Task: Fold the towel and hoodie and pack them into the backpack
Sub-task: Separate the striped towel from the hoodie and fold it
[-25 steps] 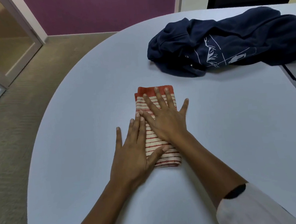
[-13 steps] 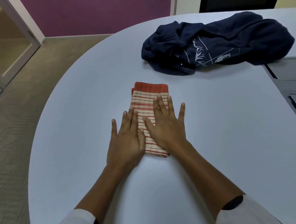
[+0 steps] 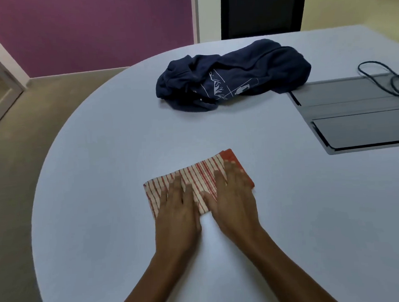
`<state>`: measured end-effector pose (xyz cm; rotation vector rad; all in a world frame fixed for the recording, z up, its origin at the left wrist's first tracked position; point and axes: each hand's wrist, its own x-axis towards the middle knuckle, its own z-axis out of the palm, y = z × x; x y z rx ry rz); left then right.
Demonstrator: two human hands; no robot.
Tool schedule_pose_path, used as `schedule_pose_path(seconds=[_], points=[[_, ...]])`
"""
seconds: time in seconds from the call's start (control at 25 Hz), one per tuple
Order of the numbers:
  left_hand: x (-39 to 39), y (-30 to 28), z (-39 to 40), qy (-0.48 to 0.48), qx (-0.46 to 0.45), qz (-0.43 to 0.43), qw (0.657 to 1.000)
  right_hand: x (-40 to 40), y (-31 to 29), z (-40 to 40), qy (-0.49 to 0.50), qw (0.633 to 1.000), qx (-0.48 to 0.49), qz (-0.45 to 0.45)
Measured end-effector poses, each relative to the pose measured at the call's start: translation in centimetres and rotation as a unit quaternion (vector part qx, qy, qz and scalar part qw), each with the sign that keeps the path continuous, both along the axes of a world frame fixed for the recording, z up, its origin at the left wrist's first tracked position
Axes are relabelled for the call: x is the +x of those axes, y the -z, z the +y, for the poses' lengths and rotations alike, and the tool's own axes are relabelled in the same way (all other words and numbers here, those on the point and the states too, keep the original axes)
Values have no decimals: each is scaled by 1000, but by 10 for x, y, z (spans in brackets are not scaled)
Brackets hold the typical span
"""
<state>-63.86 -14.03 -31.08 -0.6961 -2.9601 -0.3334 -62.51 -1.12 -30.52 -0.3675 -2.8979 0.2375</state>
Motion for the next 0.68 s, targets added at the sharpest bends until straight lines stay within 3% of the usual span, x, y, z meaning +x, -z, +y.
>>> schedule_pose_path(seconds=[0.08,0.16,0.68], points=[[17,3,4,-67,53,-70,994,-1,6,16,-64,996,12,-54],[21,16,3,-58,62,-81,993,5,6,26,-76,991,16,-112],[58,7,168,214,44,-169,961,132,20,166,195,978,-25,-72]])
